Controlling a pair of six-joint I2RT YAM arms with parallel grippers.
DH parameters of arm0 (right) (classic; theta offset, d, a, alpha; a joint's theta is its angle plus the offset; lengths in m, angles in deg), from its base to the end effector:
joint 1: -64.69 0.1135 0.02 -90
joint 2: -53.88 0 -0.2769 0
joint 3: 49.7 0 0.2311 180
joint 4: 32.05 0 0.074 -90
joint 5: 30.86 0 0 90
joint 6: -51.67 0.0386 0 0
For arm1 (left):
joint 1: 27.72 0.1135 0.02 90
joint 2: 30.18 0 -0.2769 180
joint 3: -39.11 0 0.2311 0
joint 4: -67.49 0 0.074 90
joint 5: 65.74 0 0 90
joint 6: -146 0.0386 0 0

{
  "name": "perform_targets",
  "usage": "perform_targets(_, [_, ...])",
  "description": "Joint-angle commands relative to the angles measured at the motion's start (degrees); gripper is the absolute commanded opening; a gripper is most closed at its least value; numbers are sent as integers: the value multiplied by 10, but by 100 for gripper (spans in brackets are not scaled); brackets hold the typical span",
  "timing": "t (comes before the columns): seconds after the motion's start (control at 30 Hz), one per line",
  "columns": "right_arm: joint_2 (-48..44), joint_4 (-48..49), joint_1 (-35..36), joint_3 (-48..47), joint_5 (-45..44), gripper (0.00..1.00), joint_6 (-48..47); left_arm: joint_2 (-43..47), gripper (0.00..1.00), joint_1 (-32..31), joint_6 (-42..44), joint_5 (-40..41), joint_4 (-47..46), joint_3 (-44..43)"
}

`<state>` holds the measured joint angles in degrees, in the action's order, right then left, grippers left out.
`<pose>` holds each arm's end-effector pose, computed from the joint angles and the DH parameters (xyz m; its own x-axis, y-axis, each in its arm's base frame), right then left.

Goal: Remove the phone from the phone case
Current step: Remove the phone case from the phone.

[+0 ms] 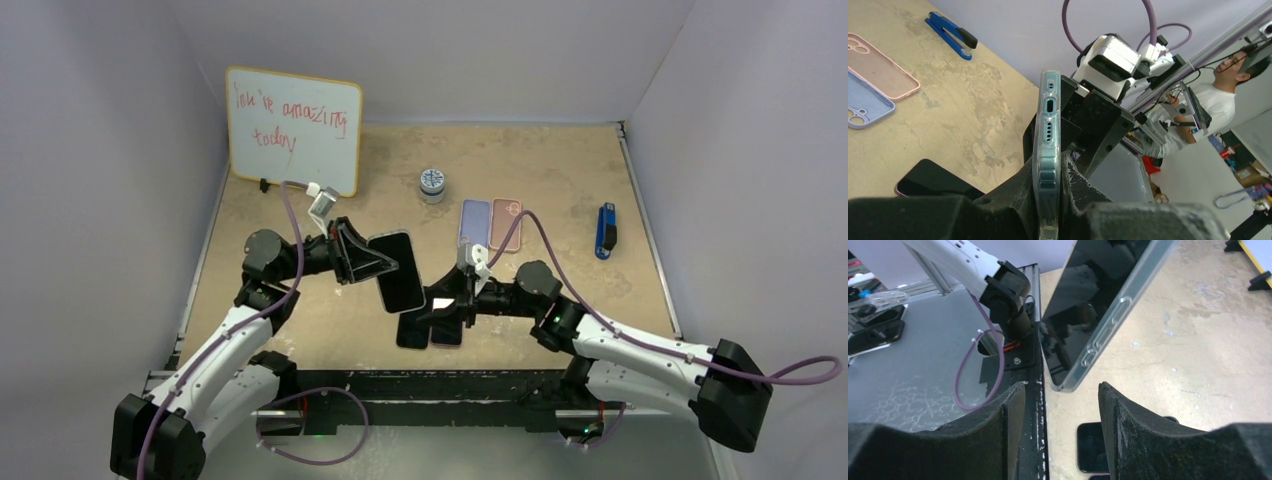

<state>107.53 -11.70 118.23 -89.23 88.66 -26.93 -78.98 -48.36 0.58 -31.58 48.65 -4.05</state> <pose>0.0958 0.1617 0.2918 -0.1327 0.1099 -0.9851 -0.9841 0.1035 0.1441 0.1392 -0.0865 0.3210 -0.6624 -0.2445 -0.7081 0.7162 0.0708 -0.6943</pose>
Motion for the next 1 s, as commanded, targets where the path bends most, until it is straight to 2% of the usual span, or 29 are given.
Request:
perform_targets(0.0, [10,10,-4,-42,48,56,16,4,0,0,39,-37,-9,-43])
perform_targets(0.1, [24,5,-3,-55,62,52,12,6,0,0,52,-42,4,-53])
perform_targets(0.17, [36,-1,-3,-64,75,46,6,4,0,0,56,-46,8,-57])
perform_targets(0.33, [62,-31,-4,-90,107,21,-26,-8,0,0,60,-50,20,-64])
perform_targets(0.5, [64,-77,-4,-106,122,6,-103,-53,0,0,60,-53,40,-79])
perform_targets(0.73, [68,-144,-4,-117,111,4,-245,-121,0,0,36,-68,8,-106])
perform_targets(0.97, [89,-163,-4,-134,104,2,-322,-167,0,0,33,-94,11,-141])
